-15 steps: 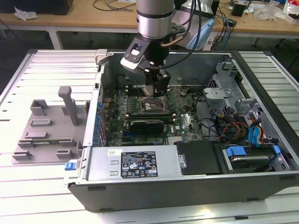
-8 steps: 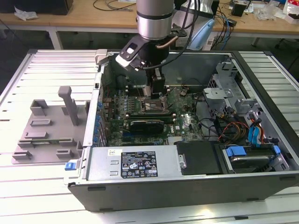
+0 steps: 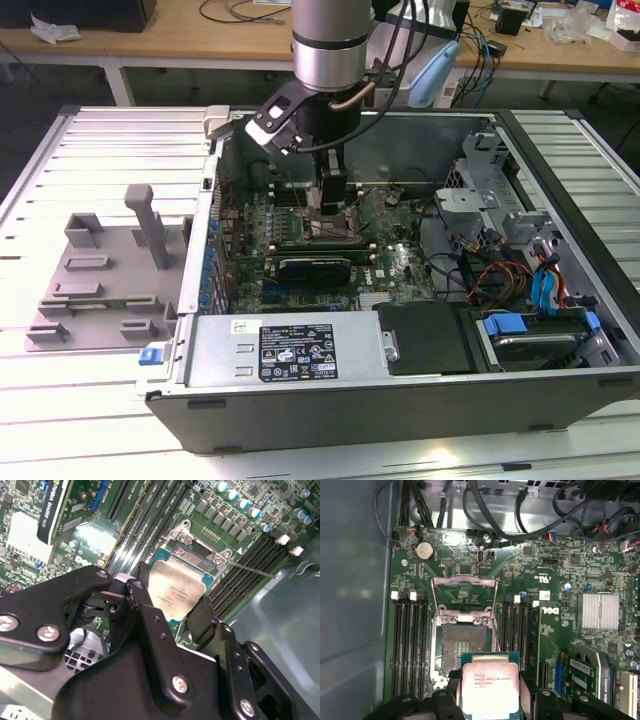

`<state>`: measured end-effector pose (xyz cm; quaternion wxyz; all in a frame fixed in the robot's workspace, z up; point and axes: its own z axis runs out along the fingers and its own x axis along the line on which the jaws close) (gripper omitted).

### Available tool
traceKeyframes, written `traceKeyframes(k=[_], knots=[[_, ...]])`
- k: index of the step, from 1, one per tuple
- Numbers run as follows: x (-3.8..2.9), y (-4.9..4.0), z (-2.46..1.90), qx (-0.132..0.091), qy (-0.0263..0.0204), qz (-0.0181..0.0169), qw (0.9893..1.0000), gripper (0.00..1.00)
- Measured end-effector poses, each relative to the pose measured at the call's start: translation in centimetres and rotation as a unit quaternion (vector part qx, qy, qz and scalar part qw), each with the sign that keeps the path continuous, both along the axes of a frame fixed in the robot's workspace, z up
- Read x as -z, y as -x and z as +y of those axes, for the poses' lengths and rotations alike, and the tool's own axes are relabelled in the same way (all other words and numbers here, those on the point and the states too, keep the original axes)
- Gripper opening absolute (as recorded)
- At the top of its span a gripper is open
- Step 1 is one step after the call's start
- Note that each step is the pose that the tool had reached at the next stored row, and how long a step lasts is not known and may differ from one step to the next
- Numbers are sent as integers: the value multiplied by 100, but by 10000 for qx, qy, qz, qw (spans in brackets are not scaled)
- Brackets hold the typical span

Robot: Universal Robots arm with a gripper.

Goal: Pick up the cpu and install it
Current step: 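Place the cpu into insertion slot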

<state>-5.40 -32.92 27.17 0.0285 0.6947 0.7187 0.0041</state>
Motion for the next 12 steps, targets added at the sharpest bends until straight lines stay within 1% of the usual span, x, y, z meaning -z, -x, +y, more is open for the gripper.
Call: traceKeyframes(k=[4,8,10,12], knots=[[75,-28,49,6,0,0,10000,55],[142,-61,77,10,0,0,10000,55],[200,-72,91,12,7,0,10000,55],[210,-73,98,11,9,1,10000,55]])
